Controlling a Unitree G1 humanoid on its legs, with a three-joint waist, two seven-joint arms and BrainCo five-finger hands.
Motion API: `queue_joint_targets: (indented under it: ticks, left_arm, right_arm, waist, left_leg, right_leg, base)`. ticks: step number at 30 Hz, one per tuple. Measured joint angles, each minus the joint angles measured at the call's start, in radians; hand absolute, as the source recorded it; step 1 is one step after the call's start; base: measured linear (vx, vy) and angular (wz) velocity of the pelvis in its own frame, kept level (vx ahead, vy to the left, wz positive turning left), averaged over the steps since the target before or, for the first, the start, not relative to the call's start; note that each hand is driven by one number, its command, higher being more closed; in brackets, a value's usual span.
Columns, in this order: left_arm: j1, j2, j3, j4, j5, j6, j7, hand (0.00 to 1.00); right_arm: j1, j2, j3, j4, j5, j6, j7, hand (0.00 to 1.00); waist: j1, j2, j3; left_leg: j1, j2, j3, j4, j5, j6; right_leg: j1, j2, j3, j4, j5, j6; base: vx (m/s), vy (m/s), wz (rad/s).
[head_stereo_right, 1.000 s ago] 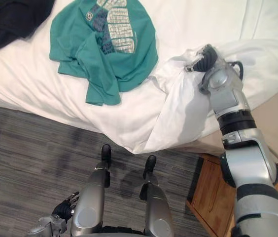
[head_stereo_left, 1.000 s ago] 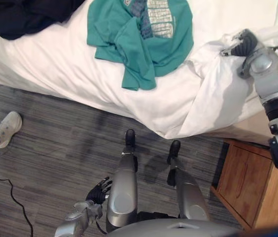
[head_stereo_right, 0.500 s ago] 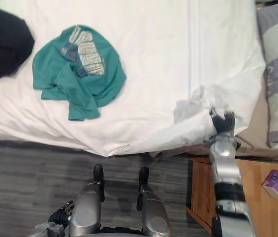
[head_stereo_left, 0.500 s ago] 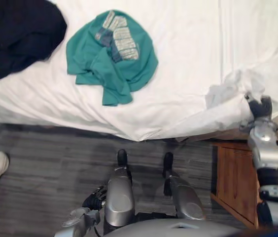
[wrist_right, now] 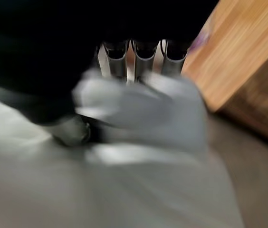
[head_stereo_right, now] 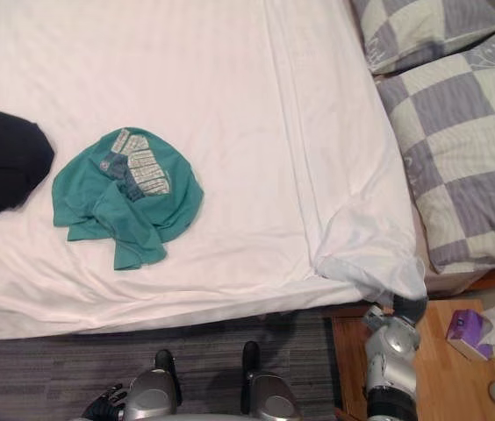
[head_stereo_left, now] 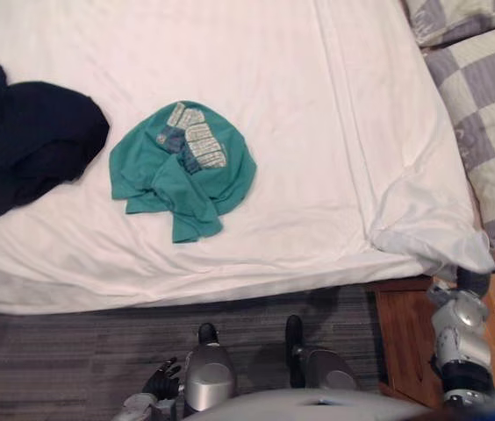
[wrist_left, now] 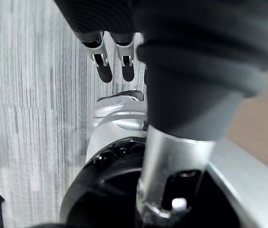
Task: Tidy the bed and pick cloth on bed and put in laundry
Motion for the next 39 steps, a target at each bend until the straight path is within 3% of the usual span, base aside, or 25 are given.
queue_joint_targets:
  ticks: [3,7,9,12,15,16,19,24,27,31,35,37,39]
  left_arm:
    - [-0.002,-0.005,0.016,0.032,0.028,-0.027,-0.003,0.00]
    - [0.026,-0.022,0.053,0.071,0.054,-0.051,-0.006,0.00]
    - [0.055,-0.015,0.069,0.076,0.058,-0.059,-0.023,0.00]
    - [0.052,-0.050,0.086,0.150,0.081,-0.070,-0.016,0.00]
    - [0.068,-0.049,0.086,0.157,0.088,-0.073,-0.010,0.00]
    - [0.071,-0.049,0.085,0.159,0.088,-0.073,-0.009,0.00]
    - [0.070,-0.050,0.082,0.190,0.086,-0.073,-0.009,0.00]
    - [0.065,-0.058,0.033,0.197,0.087,-0.062,0.012,0.00]
    - [0.052,-0.062,0.004,0.197,0.086,-0.042,0.019,0.00]
    - [0.032,-0.075,-0.016,0.197,0.080,-0.021,0.020,0.00]
    - [-0.037,-0.071,-0.033,0.194,0.006,-0.005,0.024,0.00]
    - [-0.105,-0.070,-0.046,0.187,-0.019,-0.008,0.015,0.00]
    - [-0.139,-0.073,-0.056,0.179,-0.082,-0.021,0.009,0.00]
  right_arm:
    - [0.024,0.000,-0.104,0.036,0.001,0.000,-0.045,0.00]
    - [0.087,-0.011,-0.274,0.059,0.023,-0.007,-0.078,0.00]
    - [0.123,-0.034,-0.327,0.058,0.022,-0.015,-0.080,0.00]
    - [0.164,-0.103,-0.415,0.041,0.019,-0.032,-0.078,0.00]
    - [0.166,-0.122,-0.457,-0.058,0.018,-0.066,-0.051,0.00]
    - [0.166,-0.126,-0.456,-0.090,0.018,-0.076,-0.043,1.00]
    - [0.159,-0.161,-0.429,-0.198,0.040,-0.109,0.039,1.00]
    - [0.091,-0.156,-0.268,-0.332,0.291,-0.120,0.311,1.00]
    - [0.044,-0.126,-0.168,-0.357,0.403,-0.106,0.418,1.00]
    - [-0.015,-0.086,-0.072,-0.394,0.534,-0.098,0.502,1.00]
    - [-0.225,-0.087,0.006,-0.428,0.650,-0.125,0.510,1.00]
    - [-0.401,-0.128,0.039,-0.460,0.710,-0.141,0.505,1.00]
    - [-0.504,-0.176,0.061,-0.487,0.747,-0.141,0.490,1.00]
  waist:
    - [-0.005,-0.001,-0.012]
    - [-0.037,-0.012,-0.069]
    - [-0.053,-0.041,-0.104]
    - [-0.086,-0.011,-0.142]
    - [-0.101,-0.012,-0.165]
    - [-0.104,-0.012,-0.171]
    - [-0.110,-0.003,-0.201]
    - [-0.110,0.035,-0.221]
    - [-0.109,0.057,-0.220]
    - [-0.103,0.090,-0.201]
    - [-0.105,0.125,-0.090]
    - [-0.101,0.155,0.013]
    - [-0.082,0.182,0.076]
  left_leg:
    - [0.031,-0.010,0.016,-0.027,0.011,0.003]
    - [0.048,-0.024,0.040,-0.071,0.026,-0.003]
    - [0.085,-0.059,0.064,-0.115,0.036,-0.014]
    - [0.152,-0.068,0.074,-0.225,0.092,-0.020]
    - [0.174,-0.060,0.092,-0.231,0.100,-0.029]
    - [0.175,-0.061,0.093,-0.231,0.099,-0.029]
    - [0.178,-0.072,0.094,-0.231,0.091,-0.025]
    - [0.209,-0.097,0.082,-0.231,0.081,-0.008]
    - [0.203,-0.112,0.060,-0.230,0.079,-0.004]
    - [0.196,-0.114,0.032,-0.225,0.081,0.001]
    - [0.077,-0.116,0.004,-0.171,0.085,0.019]
    - [-0.063,-0.113,-0.015,-0.113,0.083,0.026]
    - [-0.148,-0.108,-0.015,-0.087,0.099,0.031]
  right_leg:
    - [0.011,-0.002,0.022,-0.003,0.002,-0.001]
    - [0.013,-0.005,0.047,-0.023,-0.008,-0.015]
    - [0.029,-0.031,0.047,-0.035,-0.098,-0.049]
    - [0.044,-0.015,0.046,-0.027,-0.120,-0.041]
    - [0.059,-0.001,0.063,-0.033,-0.122,-0.041]
    - [0.059,0.000,0.069,-0.034,-0.122,-0.041]
    - [0.063,-0.009,0.073,-0.033,-0.121,-0.039]
    - [0.098,-0.030,0.067,-0.035,-0.117,-0.031]
    - [0.103,-0.045,0.042,-0.036,-0.116,-0.031]
    - [0.113,-0.051,0.024,-0.040,-0.116,-0.032]
    - [0.012,-0.068,0.015,-0.001,-0.115,-0.033]
    - [-0.108,-0.076,0.012,0.030,-0.107,-0.040]
    - [-0.189,-0.077,0.009,0.047,-0.086,-0.039]
  base:
    - [-0.04,0.009,-0.16]
    - [-0.04,-0.035,-0.19]
    - [-0.01,-0.113,-0.34]
    - [0.01,-0.064,-0.04]
    - [0.00,-0.036,-0.13]
    - [0.01,0.004,-0.13]
    - [0.03,0.047,-0.03]
    - [0.06,0.067,0.04]
    - [0.05,0.058,0.19]
    - [0.03,0.010,0.22]
    - [-0.14,-0.030,0.21]
    - [-0.22,-0.048,0.34]
    - [-0.13,-0.048,0.28]
